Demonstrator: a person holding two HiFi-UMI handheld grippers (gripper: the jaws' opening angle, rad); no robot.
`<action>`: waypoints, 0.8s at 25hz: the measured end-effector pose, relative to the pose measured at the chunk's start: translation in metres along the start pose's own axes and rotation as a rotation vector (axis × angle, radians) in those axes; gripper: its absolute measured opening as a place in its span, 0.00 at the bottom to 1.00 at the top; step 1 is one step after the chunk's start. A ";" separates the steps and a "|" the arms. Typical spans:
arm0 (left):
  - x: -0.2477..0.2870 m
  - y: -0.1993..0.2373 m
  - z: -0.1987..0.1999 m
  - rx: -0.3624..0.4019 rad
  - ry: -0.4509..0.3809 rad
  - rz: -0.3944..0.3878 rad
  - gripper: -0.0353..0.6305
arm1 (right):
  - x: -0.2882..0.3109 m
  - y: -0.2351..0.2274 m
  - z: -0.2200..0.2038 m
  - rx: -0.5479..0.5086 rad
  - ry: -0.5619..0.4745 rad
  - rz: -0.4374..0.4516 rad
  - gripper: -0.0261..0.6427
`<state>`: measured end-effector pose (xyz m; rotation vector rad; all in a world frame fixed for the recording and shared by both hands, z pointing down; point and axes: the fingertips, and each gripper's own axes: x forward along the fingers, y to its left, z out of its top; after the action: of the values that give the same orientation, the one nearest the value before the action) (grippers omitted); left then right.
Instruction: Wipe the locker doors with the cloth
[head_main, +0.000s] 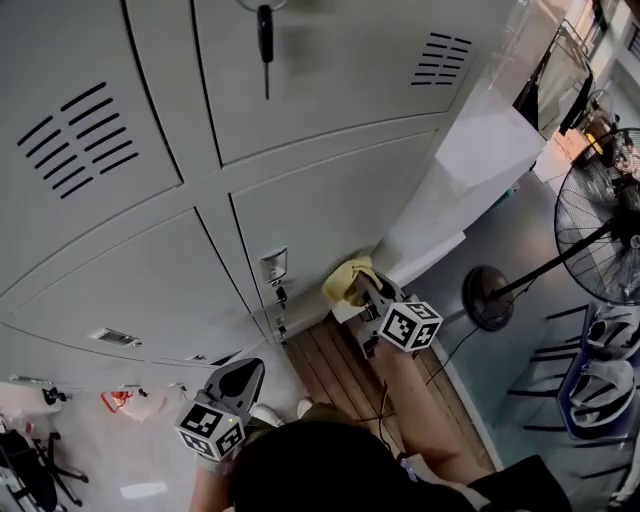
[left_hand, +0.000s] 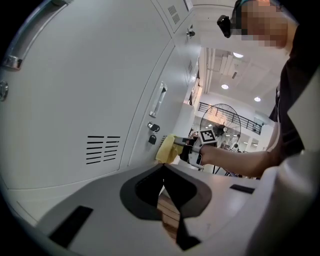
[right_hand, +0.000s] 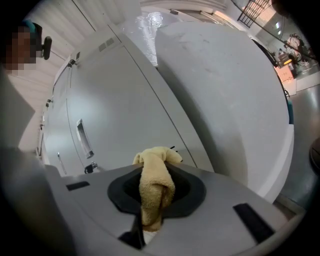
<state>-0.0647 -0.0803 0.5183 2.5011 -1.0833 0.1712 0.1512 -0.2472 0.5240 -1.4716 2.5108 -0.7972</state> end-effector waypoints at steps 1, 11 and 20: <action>-0.001 0.000 0.001 0.001 -0.002 -0.006 0.06 | -0.004 0.008 0.000 -0.009 0.002 0.010 0.12; -0.011 -0.005 0.000 0.020 -0.004 -0.048 0.06 | -0.046 0.087 -0.005 -0.120 0.010 0.078 0.12; -0.019 -0.011 0.000 0.038 -0.014 -0.084 0.06 | -0.080 0.141 -0.023 -0.175 0.027 0.123 0.12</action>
<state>-0.0700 -0.0606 0.5097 2.5804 -0.9872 0.1519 0.0752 -0.1163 0.4607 -1.3458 2.7208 -0.5949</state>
